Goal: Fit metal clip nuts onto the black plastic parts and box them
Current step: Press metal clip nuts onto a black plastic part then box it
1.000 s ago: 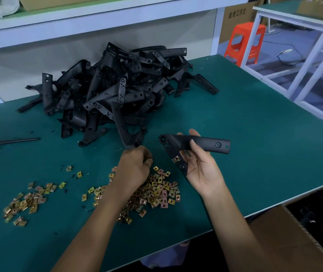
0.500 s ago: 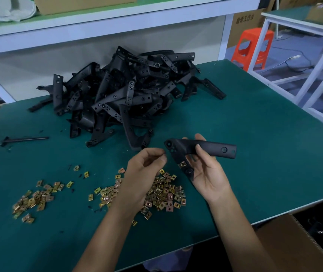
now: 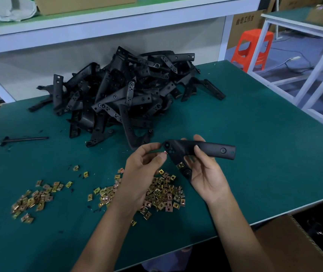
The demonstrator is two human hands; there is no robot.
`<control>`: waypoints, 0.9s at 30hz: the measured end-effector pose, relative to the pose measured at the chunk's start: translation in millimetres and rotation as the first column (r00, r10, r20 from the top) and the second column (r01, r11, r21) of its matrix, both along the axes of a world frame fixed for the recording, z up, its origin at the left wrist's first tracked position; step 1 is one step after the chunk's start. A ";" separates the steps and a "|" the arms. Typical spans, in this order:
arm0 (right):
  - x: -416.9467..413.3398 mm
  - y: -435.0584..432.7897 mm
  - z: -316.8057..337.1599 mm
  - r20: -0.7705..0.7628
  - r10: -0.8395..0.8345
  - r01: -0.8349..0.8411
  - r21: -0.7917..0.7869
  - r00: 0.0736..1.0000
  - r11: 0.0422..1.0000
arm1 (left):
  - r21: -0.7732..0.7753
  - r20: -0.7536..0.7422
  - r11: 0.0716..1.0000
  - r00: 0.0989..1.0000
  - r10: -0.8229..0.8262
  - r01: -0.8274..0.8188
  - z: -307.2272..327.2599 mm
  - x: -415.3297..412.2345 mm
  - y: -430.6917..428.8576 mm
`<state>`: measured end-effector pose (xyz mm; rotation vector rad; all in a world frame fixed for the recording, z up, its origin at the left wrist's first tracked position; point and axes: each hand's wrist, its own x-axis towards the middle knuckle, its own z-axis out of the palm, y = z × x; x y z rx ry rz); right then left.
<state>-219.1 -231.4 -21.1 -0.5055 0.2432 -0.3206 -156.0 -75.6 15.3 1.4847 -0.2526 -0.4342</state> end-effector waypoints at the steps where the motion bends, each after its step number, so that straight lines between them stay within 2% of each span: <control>1: 0.2 -0.5 -0.4 -0.004 -0.006 0.006 0.005 1.000 1.000 | 0.002 -0.003 1.000 1.000 0.000 0.000 -0.4 0.2 0.6; 11: 0.2 -1.3 -5.2 0.007 0.028 -0.027 -0.079 1.000 0.996 | 0.106 0.031 0.994 0.999 0.015 -0.018 4.3 2.8 9.1; 17: 0.7 -0.6 -7.6 -0.019 0.054 -0.056 -0.146 0.998 0.988 | 0.181 0.098 0.982 0.993 -0.065 0.046 5.7 6.0 15.7; 21: -0.6 2.2 -4.7 -0.021 0.079 -0.081 -0.185 0.997 0.979 | 0.153 0.074 0.983 0.991 -0.116 0.104 7.7 9.2 23.3; 27: -2.5 10.2 -0.3 0.003 0.085 -0.082 -0.242 0.996 0.967 | 0.131 0.086 0.987 0.991 -0.103 0.091 6.8 3.1 29.3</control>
